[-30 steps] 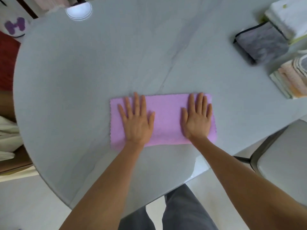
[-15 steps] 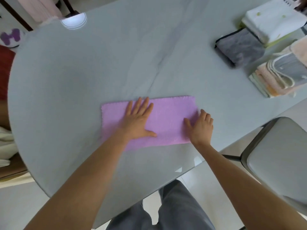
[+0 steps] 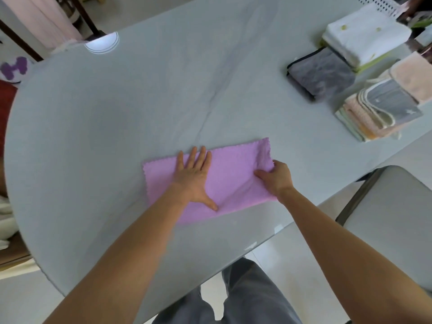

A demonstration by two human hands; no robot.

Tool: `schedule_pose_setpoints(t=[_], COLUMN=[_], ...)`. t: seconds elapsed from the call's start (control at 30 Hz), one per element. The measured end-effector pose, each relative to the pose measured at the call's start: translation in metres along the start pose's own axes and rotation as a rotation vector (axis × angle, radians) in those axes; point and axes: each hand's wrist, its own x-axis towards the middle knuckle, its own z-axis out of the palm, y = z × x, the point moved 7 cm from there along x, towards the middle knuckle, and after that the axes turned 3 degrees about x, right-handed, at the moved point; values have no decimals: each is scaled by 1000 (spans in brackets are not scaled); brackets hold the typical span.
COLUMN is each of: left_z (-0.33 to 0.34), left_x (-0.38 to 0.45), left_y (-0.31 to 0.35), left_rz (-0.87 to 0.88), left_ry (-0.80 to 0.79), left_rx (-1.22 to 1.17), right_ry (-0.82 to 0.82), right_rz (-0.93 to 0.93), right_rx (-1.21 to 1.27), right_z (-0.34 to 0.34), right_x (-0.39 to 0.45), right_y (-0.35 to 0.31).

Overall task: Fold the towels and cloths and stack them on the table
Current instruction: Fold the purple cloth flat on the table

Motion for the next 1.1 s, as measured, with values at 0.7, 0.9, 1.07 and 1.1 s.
schedule_pose_setpoints(t=[0.7, 0.9, 1.07, 1.1], left_z=[-35, -11, 25, 31], left_x=[-5, -51, -49, -47], left_y=[-11, -41, -74, -78], left_rz=[-400, -508, -510, -509], left_ry=[90, 89, 260, 265], left_rx=[-1875, -1756, -1438, -1379], right_ry=[2, -65, -236, -254], right_rz=[-279, -470, -544, -566], right_rx=[112, -52, -148, -151], right_z=[13, 110, 154, 155], right_x=[-66, -111, -130, -132], right_y=[-59, -70, -67, -66])
